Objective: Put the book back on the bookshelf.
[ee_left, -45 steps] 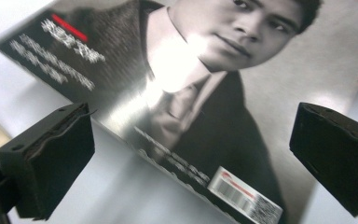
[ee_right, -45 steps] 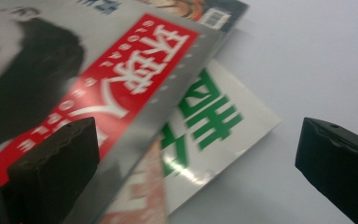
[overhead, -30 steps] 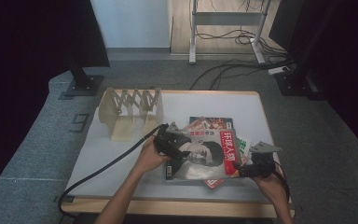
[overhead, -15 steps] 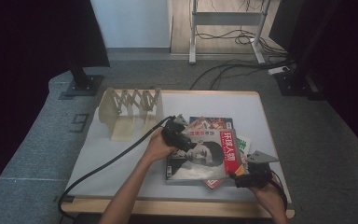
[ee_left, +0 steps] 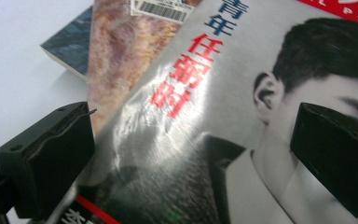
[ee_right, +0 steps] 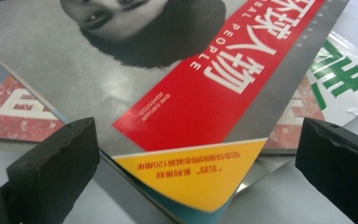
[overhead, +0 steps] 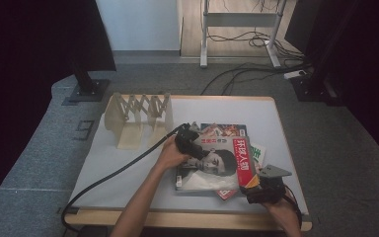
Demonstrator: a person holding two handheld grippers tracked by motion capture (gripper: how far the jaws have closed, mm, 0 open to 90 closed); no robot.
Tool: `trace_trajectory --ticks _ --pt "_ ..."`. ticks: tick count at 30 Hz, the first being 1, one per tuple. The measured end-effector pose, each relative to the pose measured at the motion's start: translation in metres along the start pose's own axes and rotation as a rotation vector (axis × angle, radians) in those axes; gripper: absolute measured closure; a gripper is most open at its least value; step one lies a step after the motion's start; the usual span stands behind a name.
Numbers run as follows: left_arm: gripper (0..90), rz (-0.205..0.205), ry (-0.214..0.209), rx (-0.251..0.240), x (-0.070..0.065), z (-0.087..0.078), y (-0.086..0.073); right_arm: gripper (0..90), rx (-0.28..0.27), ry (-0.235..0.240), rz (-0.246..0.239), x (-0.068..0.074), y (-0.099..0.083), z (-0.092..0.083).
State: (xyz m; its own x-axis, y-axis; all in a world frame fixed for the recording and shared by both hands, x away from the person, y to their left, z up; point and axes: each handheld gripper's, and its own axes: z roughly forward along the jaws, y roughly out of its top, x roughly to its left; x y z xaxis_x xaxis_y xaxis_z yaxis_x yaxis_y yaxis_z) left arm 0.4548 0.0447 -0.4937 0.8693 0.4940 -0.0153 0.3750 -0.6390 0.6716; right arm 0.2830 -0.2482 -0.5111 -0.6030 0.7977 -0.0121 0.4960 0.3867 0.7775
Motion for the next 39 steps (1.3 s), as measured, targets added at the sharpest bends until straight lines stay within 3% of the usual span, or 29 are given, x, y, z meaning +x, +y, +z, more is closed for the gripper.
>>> trace_trajectory --ticks 7,25,32,39 --pt "0.0 -0.033 -0.010 -0.004 0.005 0.004 -0.001 0.0 -0.001 0.001 0.003 0.000 -0.003 0.001" --pt "0.0 -0.054 0.025 0.026 -0.016 -0.009 -0.014 0.0 0.015 -0.095 0.026 -0.025 -0.002 -0.003" --pt "0.7 -0.073 0.027 0.007 -0.025 -0.015 -0.022 0.0 0.020 -0.141 0.040 -0.036 0.000 -0.001" --pt "1.1 -0.078 0.024 0.020 -0.030 -0.019 -0.026 0.0 0.041 -0.149 0.047 -0.046 0.006 0.003"
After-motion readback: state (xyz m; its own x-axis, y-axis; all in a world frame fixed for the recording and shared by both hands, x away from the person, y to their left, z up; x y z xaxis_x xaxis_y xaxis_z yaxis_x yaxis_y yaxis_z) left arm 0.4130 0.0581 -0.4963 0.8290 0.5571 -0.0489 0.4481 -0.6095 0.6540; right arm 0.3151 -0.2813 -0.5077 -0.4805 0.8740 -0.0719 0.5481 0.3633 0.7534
